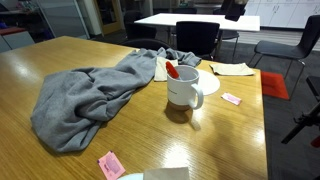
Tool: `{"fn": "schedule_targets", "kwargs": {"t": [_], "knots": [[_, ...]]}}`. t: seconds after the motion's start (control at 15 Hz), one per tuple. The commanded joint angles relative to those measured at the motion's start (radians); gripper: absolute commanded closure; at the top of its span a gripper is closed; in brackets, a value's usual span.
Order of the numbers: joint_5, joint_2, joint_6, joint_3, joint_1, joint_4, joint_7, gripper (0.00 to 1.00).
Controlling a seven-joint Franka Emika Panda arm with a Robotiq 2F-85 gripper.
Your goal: Pick up the pen from the white mug cup and put it on the table.
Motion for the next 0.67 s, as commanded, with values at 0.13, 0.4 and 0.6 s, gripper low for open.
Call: {"fn": "schedule_targets", "kwargs": {"t": [0.13,0.4,0.6], "knots": [[-0.088,0.13,0.088,0.051,-0.024,0.06,0.15,0.0],[-0.22,0.2,0.122,0.057,-0.026,0.09,0.28,0.0],[-0.289,0.25,0.103,0.052,-0.017,0.121,0.342,0.0]]}}
